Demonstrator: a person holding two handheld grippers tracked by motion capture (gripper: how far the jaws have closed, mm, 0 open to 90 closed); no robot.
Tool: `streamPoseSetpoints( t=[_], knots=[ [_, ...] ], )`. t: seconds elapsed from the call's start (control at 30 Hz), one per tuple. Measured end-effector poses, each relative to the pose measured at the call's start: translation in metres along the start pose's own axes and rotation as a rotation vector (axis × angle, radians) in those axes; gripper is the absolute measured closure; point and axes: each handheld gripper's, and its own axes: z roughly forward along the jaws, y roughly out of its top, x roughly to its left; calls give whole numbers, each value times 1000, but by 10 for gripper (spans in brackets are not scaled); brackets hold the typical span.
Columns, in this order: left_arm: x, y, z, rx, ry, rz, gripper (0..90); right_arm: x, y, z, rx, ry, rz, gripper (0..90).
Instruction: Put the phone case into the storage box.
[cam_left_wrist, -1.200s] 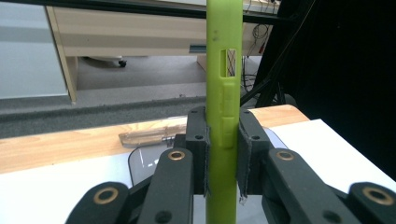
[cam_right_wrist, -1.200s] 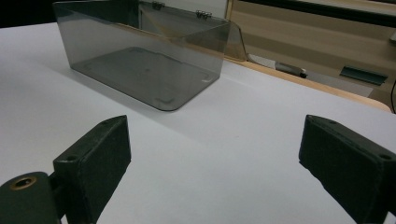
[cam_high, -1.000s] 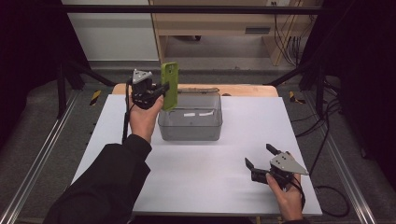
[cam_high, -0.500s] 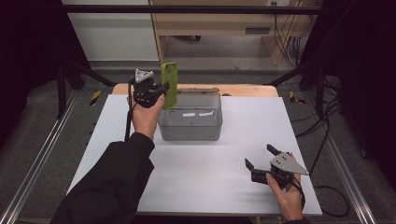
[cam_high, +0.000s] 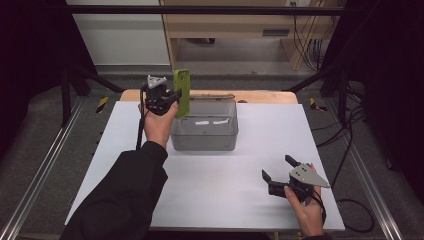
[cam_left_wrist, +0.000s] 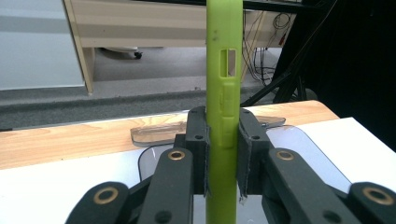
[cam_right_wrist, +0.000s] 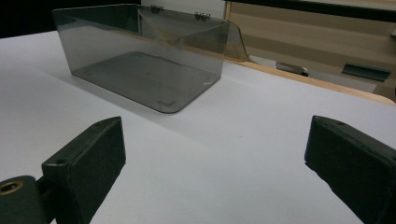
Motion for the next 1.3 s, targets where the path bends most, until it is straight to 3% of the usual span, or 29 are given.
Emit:
streamPoseSetpoints(
  t=[0.57, 0.9, 1.3],
  knots=[
    [4, -5, 4, 9, 15, -3, 777, 0, -2, 0, -3, -6, 16, 46],
    [2, -6, 4, 8, 49, 48, 777, 0, -2, 0, 0, -6, 17, 46],
    [2, -11, 4, 31, 70, 68, 778, -1, -3, 0, 3, 0, 21, 46]
  ],
)
